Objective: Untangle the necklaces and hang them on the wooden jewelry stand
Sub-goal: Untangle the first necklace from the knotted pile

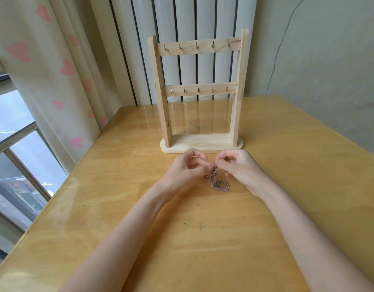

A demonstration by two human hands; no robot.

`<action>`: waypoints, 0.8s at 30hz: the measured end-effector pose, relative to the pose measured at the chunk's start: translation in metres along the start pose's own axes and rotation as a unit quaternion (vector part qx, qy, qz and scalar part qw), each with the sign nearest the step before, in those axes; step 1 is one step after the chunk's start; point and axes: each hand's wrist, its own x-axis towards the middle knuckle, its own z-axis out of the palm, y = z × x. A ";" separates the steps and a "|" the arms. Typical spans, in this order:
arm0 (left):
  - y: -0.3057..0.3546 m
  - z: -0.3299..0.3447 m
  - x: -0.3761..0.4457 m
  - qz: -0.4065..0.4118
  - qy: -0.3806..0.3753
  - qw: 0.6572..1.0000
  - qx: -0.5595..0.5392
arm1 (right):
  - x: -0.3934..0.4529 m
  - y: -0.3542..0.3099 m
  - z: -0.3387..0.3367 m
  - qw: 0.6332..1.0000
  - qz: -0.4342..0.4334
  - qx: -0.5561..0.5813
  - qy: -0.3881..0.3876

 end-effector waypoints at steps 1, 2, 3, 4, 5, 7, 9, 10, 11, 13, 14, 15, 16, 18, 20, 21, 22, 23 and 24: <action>0.001 0.000 0.000 -0.004 -0.005 1.000 0.002 | 0.000 0.000 0.000 1.000 -0.002 0.006 -0.006; 0.001 0.001 0.000 -0.005 -0.011 1.000 0.011 | -0.001 0.000 0.000 1.000 -0.002 0.013 -0.013; 0.001 0.002 0.000 -0.006 -0.017 1.000 0.020 | -0.001 0.000 0.000 1.000 -0.002 0.021 -0.020; 0.000 0.002 -0.001 -0.006 -0.019 0.999 0.028 | -0.001 0.000 0.000 0.999 -0.001 0.027 -0.026; 0.000 0.002 -0.001 -0.007 -0.019 0.999 0.032 | -0.001 0.000 0.000 0.999 0.001 0.034 -0.028; 0.000 0.001 -0.001 -0.007 -0.012 0.999 0.041 | -0.001 0.000 -0.001 0.998 0.009 0.050 -0.022; 0.001 -0.001 0.000 -0.008 0.000 0.998 0.064 | 0.000 0.000 -0.002 0.999 0.018 0.047 -0.016; 0.002 -0.001 0.000 -0.010 0.003 0.997 0.080 | 0.000 0.000 -0.001 0.999 0.026 0.038 -0.022; 0.002 0.000 0.000 -0.011 0.004 0.995 0.096 | 0.000 0.000 0.000 0.998 0.037 0.024 -0.035; 0.001 0.001 0.001 -0.013 0.003 0.993 0.121 | -0.001 -0.001 0.002 0.995 0.062 0.002 -0.077; 0.000 0.002 0.001 -0.016 0.002 0.992 0.126 | -0.001 -0.001 0.003 0.993 0.074 -0.003 -0.097; -0.001 0.001 0.001 -0.018 0.000 0.992 0.125 | -0.001 -0.001 0.004 0.990 0.081 -0.003 -0.116; -0.001 0.001 0.001 -0.017 0.001 0.992 0.124 | -0.002 0.000 0.004 0.987 0.083 0.001 -0.134; -0.002 -0.002 0.000 -0.014 0.007 0.993 0.116 | -0.003 -0.001 0.002 0.984 0.081 0.016 -0.156; -0.002 -0.005 -0.002 -0.019 0.014 0.994 0.103 | -0.003 0.000 -0.001 0.989 0.062 0.021 -0.134; -0.003 -0.007 -0.002 -0.025 0.015 0.995 0.092 | -0.002 0.001 -0.003 0.994 0.048 0.014 -0.102; -0.003 -0.008 -0.002 -0.034 0.015 0.996 0.078 | 0.000 0.001 -0.005 0.997 0.034 0.006 -0.065; -0.004 -0.008 -0.003 -0.043 0.012 0.997 0.063 | 0.001 0.002 -0.006 0.999 0.023 0.008 -0.033; -0.004 -0.008 -0.003 -0.049 0.006 0.998 0.050 | 0.002 0.002 -0.006 1.000 0.017 0.025 -0.010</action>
